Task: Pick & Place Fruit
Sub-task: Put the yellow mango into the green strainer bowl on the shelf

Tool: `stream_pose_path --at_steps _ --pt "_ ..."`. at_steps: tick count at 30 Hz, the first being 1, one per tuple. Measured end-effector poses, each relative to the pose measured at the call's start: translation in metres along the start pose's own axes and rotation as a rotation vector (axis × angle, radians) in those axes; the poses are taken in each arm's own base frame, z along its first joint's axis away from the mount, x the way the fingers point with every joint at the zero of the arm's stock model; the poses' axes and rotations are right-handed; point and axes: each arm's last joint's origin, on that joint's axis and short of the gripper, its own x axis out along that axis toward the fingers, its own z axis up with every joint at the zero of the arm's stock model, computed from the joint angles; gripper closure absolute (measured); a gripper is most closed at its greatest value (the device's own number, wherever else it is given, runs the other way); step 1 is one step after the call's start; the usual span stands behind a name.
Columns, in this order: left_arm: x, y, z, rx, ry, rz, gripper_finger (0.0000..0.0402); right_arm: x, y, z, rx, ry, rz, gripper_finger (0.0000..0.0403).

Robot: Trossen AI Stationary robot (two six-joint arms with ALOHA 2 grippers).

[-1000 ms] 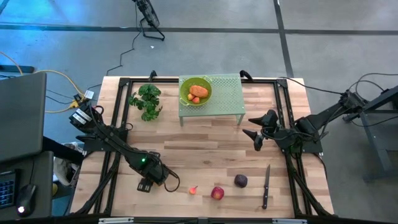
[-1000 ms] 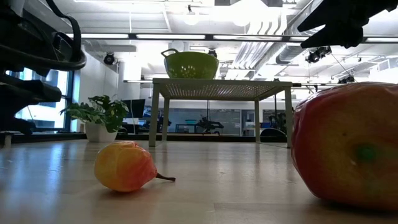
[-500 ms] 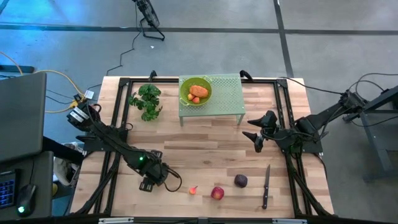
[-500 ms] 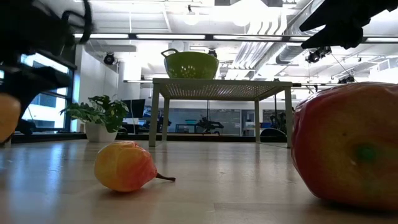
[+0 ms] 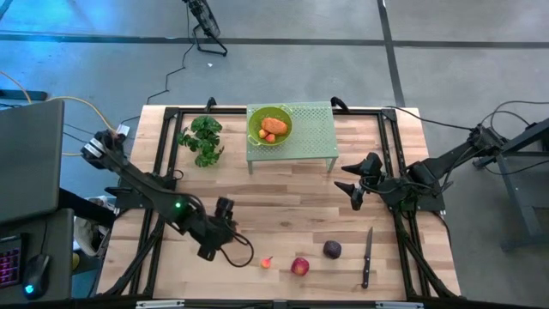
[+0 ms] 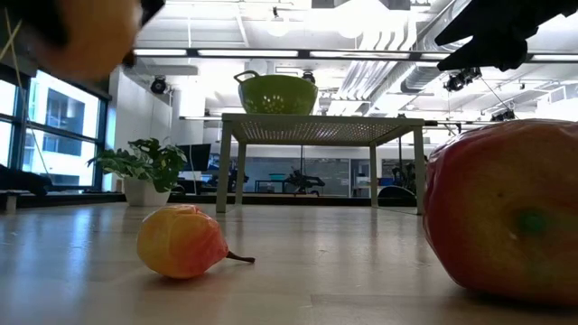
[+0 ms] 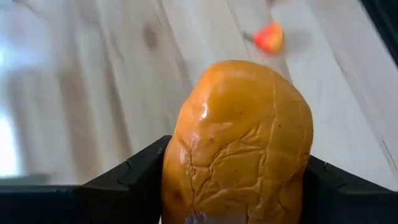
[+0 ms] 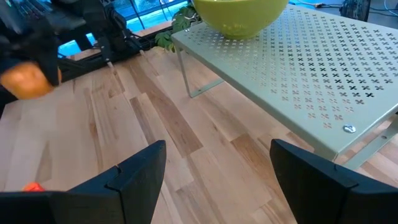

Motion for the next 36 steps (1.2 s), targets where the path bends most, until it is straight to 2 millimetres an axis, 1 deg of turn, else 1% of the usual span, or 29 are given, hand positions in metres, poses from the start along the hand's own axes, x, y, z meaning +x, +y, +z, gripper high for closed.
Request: stream_pose_path --at_steps 4,9,11,15,18,22,26,32,36 --pt "-0.019 0.006 0.012 0.05 -0.083 0.059 0.0165 0.0 0.0 0.0 0.001 0.001 0.001 0.0122" --pt "-0.039 0.014 0.024 0.128 -0.161 0.203 0.0164 0.0 0.001 -0.001 0.019 0.027 0.033 0.0122" --pt "-0.046 0.018 0.027 0.157 -0.179 0.263 0.0163 0.001 0.002 -0.002 0.032 0.041 0.044 0.0122" --pt "-0.054 0.032 0.031 0.154 -0.194 0.376 0.0163 0.004 0.005 -0.005 0.035 0.066 0.045 0.0122" --pt "-0.059 0.048 0.031 0.107 -0.194 0.453 0.0163 0.008 0.007 -0.008 0.018 0.082 0.033 0.0122" --pt "-0.062 0.072 0.029 0.062 -0.17 0.514 0.0163 0.011 0.013 -0.015 -0.013 0.109 0.033 0.0122" --pt "-0.072 0.101 0.026 -0.026 -0.179 0.58 0.0163 0.011 0.019 -0.021 -0.029 0.128 0.047 0.0122" --pt "-0.09 0.139 0.023 -0.159 -0.27 0.632 0.0163 0.01 0.03 -0.027 -0.04 0.124 0.084 0.0122" --pt "-0.098 0.162 0.023 -0.228 -0.34 0.694 0.0163 0.01 0.036 -0.031 -0.045 0.119 0.104 0.0122"
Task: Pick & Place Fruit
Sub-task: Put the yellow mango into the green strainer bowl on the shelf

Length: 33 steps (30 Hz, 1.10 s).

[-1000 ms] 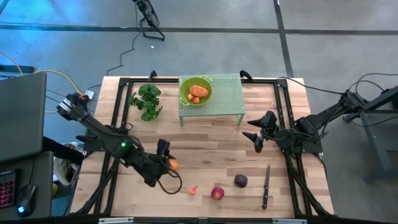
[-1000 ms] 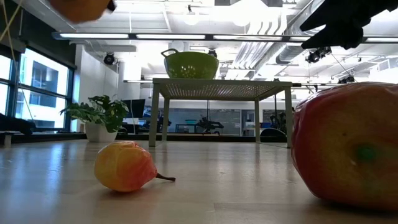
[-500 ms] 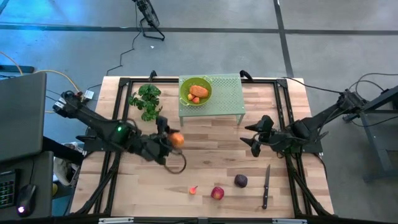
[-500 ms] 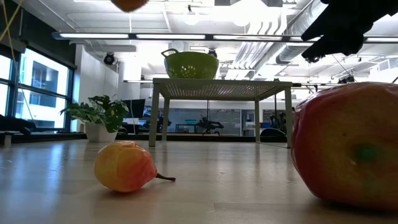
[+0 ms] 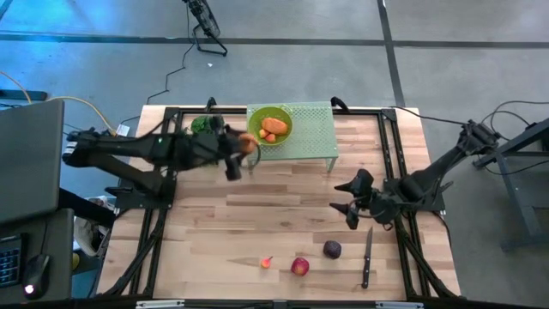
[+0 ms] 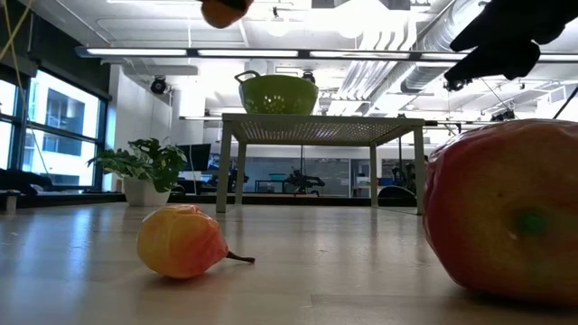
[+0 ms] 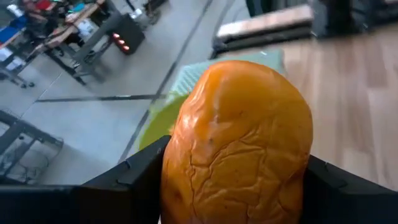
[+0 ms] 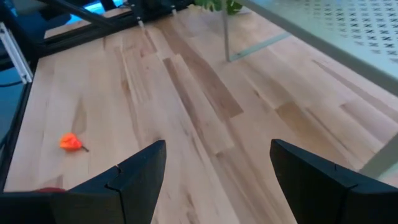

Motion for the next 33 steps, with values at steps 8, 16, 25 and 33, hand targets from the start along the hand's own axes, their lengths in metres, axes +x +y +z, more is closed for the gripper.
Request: stream_pose_path --at_steps 8,16,25,33 --pt "0.02 0.032 0.004 -0.157 -0.07 0.063 0.0162 0.004 0.008 -0.007 -0.023 0.011 0.009 0.0122" --pt "0.034 0.051 0.007 -0.255 -0.145 0.11 0.0162 0.005 0.007 -0.006 -0.021 0.009 0.005 0.0122" --pt "0.066 0.046 0.004 -0.266 -0.12 0.131 0.0162 0.005 0.008 -0.006 -0.019 0.007 0.009 0.0122" --pt "0.092 0.036 -0.006 -0.264 -0.054 0.084 0.0162 0.005 0.008 -0.006 -0.025 0.007 0.009 0.0122"
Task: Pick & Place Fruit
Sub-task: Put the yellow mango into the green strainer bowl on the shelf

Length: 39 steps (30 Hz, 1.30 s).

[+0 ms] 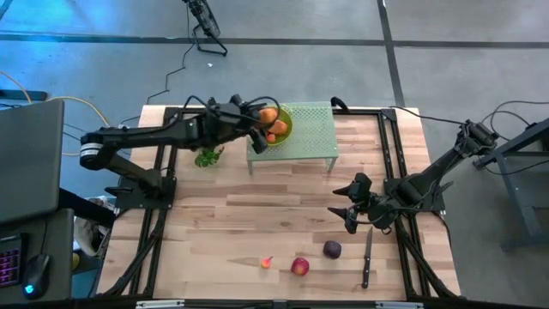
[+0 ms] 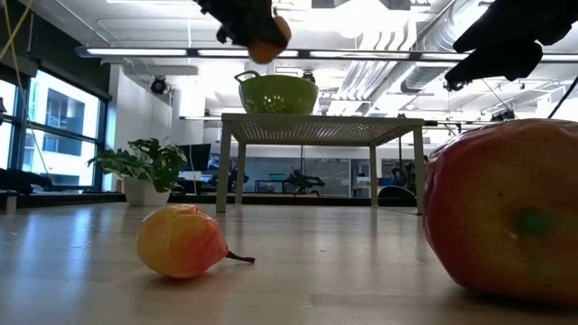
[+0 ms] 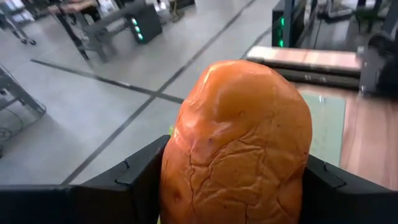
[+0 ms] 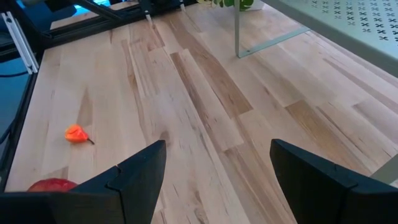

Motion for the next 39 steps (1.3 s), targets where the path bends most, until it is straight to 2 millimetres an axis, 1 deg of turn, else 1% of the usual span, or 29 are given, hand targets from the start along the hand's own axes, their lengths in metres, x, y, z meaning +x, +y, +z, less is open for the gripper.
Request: stream_pose_path --at_steps 8,11,15,22,25,29,39 --pt "0.012 -0.006 -0.01 0.024 0.059 -0.004 0.0162 0.0 0.0 0.0 0.002 -0.001 0.002 0.0122" --pt "0.013 -0.006 -0.012 0.029 0.074 -0.003 0.0162 0.0 0.0 0.0 0.003 -0.002 0.003 0.0122" --pt "0.015 -0.001 -0.014 0.029 0.094 0.01 0.0162 0.0 0.0 0.0 0.004 -0.003 0.005 0.0122" --pt "0.02 0.016 -0.019 -0.009 0.133 0.057 0.0162 0.0 0.001 0.001 0.008 -0.006 0.008 0.0122" --pt "0.022 0.019 -0.018 -0.024 0.123 0.029 0.0162 0.0 0.001 0.001 0.009 -0.007 0.008 0.0122" --pt "0.022 0.018 -0.018 -0.028 0.116 -0.008 0.0162 0.0 0.001 0.001 0.009 -0.007 0.008 0.0122" --pt "0.038 0.011 -0.03 -0.012 0.172 -0.013 0.016 0.0 0.001 0.001 0.007 -0.007 0.008 0.0122"
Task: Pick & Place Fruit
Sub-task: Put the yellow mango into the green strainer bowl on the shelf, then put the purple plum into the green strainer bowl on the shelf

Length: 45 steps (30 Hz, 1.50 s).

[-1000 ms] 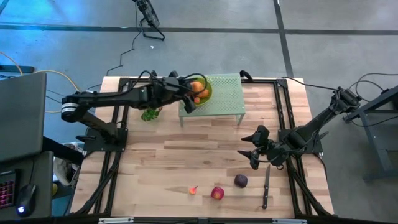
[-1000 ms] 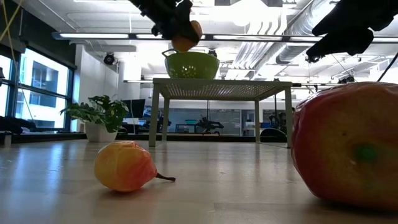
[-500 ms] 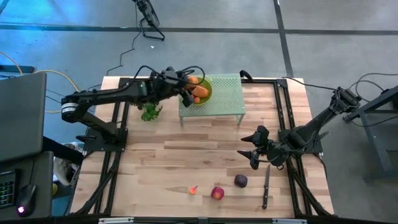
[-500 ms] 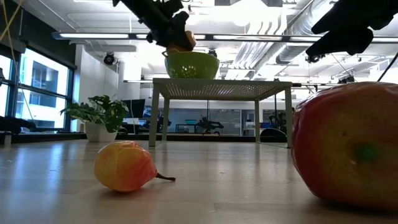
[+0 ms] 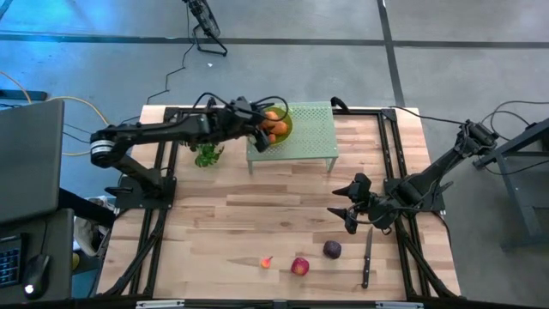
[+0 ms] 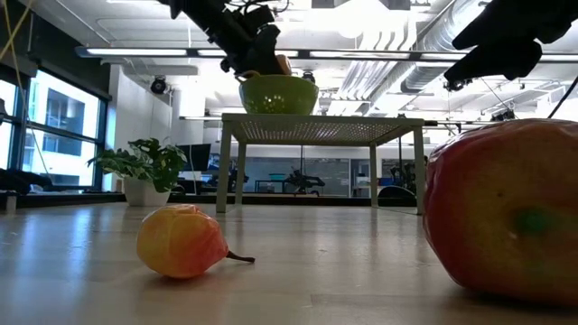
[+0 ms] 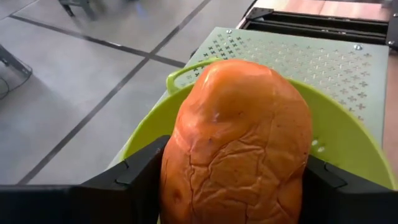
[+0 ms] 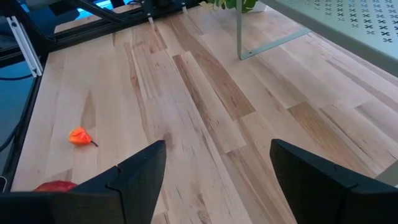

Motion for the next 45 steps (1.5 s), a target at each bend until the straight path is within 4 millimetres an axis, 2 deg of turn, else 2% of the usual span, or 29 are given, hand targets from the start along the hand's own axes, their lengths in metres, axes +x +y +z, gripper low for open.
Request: stream_pose_path --at_steps 12,18,25,31,38,45 --pt "0.001 0.001 -0.001 -0.021 0.004 0.046 0.0066 0.0 0.0 0.0 -0.015 -0.002 0.001 0.0122" --pt "-0.001 0.002 0.002 -0.009 0.003 0.047 0.006 0.0 0.0 0.0 -0.012 -0.004 0.004 0.0122" --pt "-0.018 0.008 0.026 0.006 0.039 0.047 0.0059 0.0 0.003 0.003 0.001 -0.018 0.026 0.0122" --pt "-0.037 0.015 0.044 0.029 0.1 0.044 0.0059 0.0 0.007 0.004 -0.053 0.0 0.102 0.0122" --pt "-0.05 -0.004 0.037 0.124 0.214 -0.033 0.0059 -0.001 0.009 0.003 -0.099 0.044 0.181 0.0122" --pt "-0.068 -0.039 0.029 0.215 0.251 -0.14 0.0059 -0.002 0.012 0.001 -0.173 0.114 0.293 0.0122"
